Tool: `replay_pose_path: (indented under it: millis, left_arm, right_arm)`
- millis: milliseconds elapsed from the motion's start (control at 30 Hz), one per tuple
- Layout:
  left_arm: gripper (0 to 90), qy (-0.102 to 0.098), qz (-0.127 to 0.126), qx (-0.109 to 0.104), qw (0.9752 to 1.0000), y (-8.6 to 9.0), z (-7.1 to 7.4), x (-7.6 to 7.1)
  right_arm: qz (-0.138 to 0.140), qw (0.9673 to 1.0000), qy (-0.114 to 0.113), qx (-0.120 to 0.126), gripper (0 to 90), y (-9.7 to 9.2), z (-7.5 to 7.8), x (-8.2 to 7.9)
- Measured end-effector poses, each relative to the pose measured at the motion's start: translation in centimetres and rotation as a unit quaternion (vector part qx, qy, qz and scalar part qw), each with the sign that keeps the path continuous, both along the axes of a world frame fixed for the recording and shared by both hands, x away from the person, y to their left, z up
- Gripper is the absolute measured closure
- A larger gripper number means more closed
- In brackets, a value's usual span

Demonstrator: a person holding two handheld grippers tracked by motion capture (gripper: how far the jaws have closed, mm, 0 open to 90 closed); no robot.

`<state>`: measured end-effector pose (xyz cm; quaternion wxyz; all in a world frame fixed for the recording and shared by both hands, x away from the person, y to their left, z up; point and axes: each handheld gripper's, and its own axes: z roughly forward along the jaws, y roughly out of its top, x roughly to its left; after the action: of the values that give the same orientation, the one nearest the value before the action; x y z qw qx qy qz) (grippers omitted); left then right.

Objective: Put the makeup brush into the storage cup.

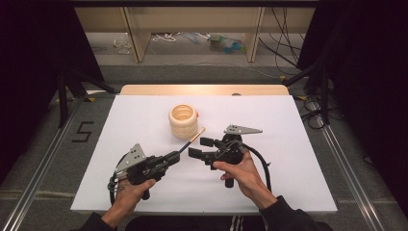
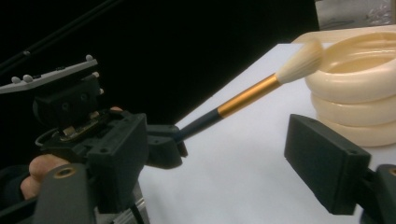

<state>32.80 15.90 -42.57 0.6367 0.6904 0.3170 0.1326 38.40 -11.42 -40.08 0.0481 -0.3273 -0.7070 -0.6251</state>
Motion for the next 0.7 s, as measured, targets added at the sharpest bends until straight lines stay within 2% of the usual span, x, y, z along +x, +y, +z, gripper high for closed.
replay_pose_path:
  millis: [33, 133, 167, 400, 433, 533, 700]
  left_arm:
    - [83.9, -0.009, -0.008, 0.005, 0.9999, 0.0, 0.0, 0.1]
    - [83.8, -0.009, -0.009, 0.003, 0.9999, -0.1, 0.0, 0.1]
    - [83.9, -0.003, -0.003, -0.003, 1.0000, -0.2, 0.0, -0.1]
    - [83.9, -0.009, -0.004, -0.009, 0.9999, -0.3, 0.1, -0.2]
    - [83.8, -0.018, -0.012, -0.006, 0.9997, -0.3, 0.2, -0.2]
    - [83.9, -0.018, -0.013, -0.006, 0.9997, -0.3, 0.2, -0.2]
    - [83.8, -0.019, -0.014, -0.007, 0.9997, -0.4, 0.2, -0.2]
  right_arm:
    - [0.000, 1.0000, 0.008, -0.001, 25.4, 0.1, 0.0, 0.0]
    - [0.007, 0.9998, 0.017, 0.012, 29.3, 0.4, -0.1, 0.0]
    - [0.006, 0.9998, 0.012, 0.016, 30.3, 0.6, -0.1, 0.1]
    - [0.005, 0.9992, 0.030, 0.027, 35.7, 1.1, -0.3, 0.4]
    - [0.004, 0.9991, 0.027, 0.031, 37.3, 1.2, -0.4, 0.6]
    - [0.005, 0.9985, 0.040, 0.038, 40.1, 1.2, -0.4, 0.6]
    - [0.004, 0.9975, 0.047, 0.052, 47.1, 1.3, -0.5, 0.7]
